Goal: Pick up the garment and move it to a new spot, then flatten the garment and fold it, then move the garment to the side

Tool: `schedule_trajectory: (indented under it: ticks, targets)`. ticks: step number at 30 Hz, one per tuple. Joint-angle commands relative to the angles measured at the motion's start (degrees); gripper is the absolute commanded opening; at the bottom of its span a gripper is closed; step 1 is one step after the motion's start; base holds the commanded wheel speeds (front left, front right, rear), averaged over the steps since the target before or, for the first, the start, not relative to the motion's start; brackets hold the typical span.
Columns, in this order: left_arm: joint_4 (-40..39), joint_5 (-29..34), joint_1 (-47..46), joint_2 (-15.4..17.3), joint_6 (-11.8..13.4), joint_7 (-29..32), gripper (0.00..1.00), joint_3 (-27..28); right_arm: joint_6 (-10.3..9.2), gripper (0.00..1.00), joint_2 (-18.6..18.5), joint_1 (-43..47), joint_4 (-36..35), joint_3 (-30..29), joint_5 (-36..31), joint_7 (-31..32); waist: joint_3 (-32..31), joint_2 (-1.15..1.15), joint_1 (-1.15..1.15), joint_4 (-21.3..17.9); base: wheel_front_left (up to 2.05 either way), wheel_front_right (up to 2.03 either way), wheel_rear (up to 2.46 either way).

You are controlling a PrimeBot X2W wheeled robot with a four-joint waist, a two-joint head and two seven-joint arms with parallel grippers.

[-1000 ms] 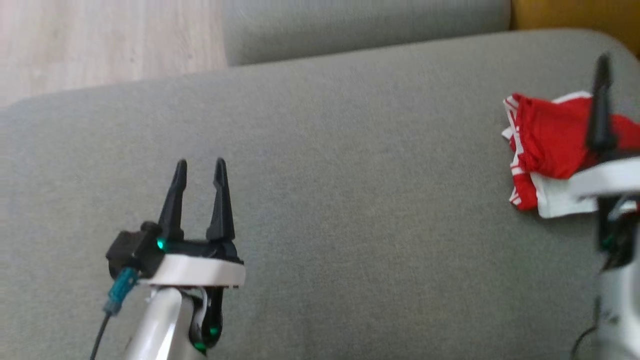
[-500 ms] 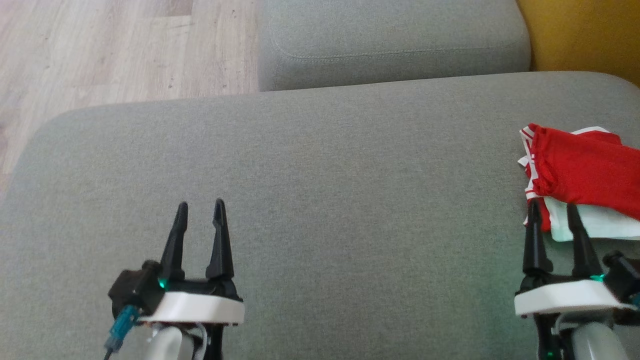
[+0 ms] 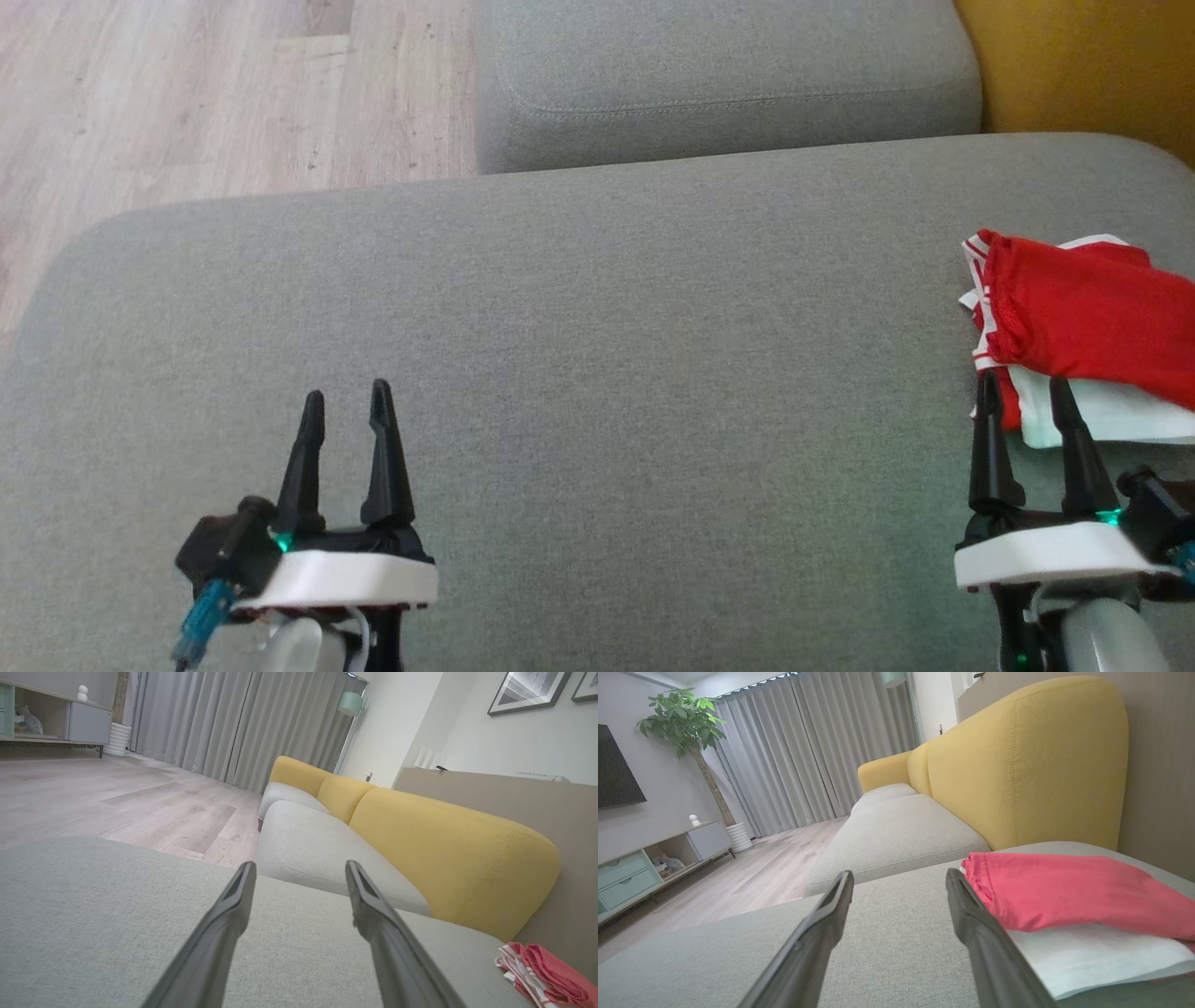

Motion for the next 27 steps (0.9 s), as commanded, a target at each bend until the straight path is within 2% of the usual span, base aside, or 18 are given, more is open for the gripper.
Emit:
schedule_trajectory:
  ticks: [1,21,22,27]
  targets:
    - [-2.5,-0.6,-1.2,0.2,0.0,-0.3,1.0,2.2,-0.04,1.0,-0.4,-3.1,-2.2,1.7,-0.4,-0.7,0.0,0.0,0.0,-0.1,0.0,0.0,0.0]
    - [-2.8,-2.2,-0.8,0.2,-0.4,-0.3,1.0,3.2,-0.04,1.0,-0.4,-3.0,-2.0,2.0,0.5,-0.7,0.2,0.0,0.0,-0.3,0.0,0.0,0.0]
    - [-0.7,-2.0,0.8,0.0,-0.2,0.0,0.0,1.0,0.0,0.0,0.0,0.0,0.1,0.5,0.1,0.0,0.2,0.0,0.0,-0.4,0.0,0.0,0.0]
    - [1.7,-3.3,1.7,0.0,-0.3,0.4,0.0,1.1,0.0,0.0,0.1,0.8,2.6,0.3,1.6,0.5,0.2,0.0,0.0,-0.3,0.0,0.0,0.0]
